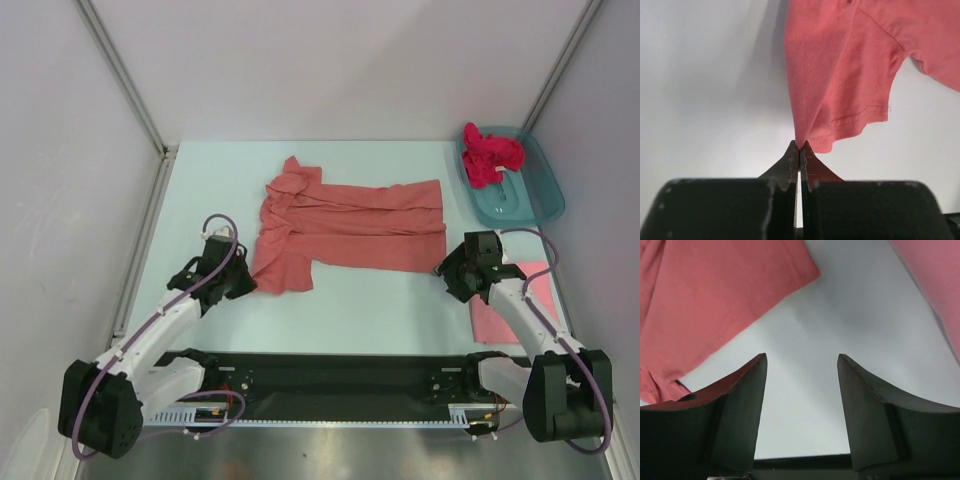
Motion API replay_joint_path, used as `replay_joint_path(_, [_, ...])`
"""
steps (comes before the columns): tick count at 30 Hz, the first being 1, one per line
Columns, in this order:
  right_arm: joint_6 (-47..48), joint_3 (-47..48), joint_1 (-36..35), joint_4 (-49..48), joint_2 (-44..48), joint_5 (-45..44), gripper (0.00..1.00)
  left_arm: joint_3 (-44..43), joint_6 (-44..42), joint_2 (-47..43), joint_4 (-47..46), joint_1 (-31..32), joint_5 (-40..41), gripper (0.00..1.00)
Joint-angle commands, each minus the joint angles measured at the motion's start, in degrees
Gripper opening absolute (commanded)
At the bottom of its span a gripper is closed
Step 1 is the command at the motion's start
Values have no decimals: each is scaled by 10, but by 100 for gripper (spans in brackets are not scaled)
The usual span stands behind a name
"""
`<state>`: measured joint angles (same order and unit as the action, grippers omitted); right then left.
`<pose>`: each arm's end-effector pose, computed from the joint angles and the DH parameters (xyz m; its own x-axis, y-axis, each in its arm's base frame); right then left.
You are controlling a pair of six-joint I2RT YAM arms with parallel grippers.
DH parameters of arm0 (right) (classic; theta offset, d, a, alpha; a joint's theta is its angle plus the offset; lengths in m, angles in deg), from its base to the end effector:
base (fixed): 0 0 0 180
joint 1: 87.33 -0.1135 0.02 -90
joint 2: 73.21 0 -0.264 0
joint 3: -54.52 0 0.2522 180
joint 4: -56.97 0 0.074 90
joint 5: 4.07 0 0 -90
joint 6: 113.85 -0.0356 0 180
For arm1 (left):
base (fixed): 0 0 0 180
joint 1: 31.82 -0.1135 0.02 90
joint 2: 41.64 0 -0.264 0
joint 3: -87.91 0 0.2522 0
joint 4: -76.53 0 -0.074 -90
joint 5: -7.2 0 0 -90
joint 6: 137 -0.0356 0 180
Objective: Fold and stack the t-shirts
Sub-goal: Flatten the tshirt out
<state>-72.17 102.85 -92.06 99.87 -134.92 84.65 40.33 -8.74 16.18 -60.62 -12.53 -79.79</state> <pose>0.2005 0.0158 0.1965 -0.6036 0.6993 -0.3830 0.5725 0.7144 0.4023 0.1831 -0.0621 0.2045 -0.7784 -0.3827 -0.4976 -0.2317 0.9118 -0.3389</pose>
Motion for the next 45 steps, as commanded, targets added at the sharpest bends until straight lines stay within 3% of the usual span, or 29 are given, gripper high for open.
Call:
replay_joint_path(1, [-84, -13, 1, -43, -11, -36, 62, 17, 21, -46, 6, -4, -25, 0])
replay_joint_path(9, [-147, -38, 0, -114, -51, -101, 61, 39, 22, -105, 0, -4, -46, 0])
replay_joint_path(11, [-153, -36, 0, -128, -74, -101, 57, 46, 25, -116, -4, -4, -55, 0])
replay_joint_path(29, [-310, -26, -36, -143, -189, -147, 51, 34, 45, -177, -4, -4, -85, 1])
replay_joint_path(32, [-345, -31, -41, -134, -200, -155, 42, 26, 45, -186, 2, -4, -83, 0])
replay_joint_path(33, [-358, -33, -43, -129, -197, -165, 28, 21, 45, -190, 6, -4, -83, 0])
replay_joint_path(36, [-349, -43, -46, -146, -175, -176, 0, 8, 41, -196, 13, -4, -80, 0])
replay_joint_path(45, [-165, 69, -59, -104, -92, -204, 0, -71, 34, -192, -28, -14, -56, 0])
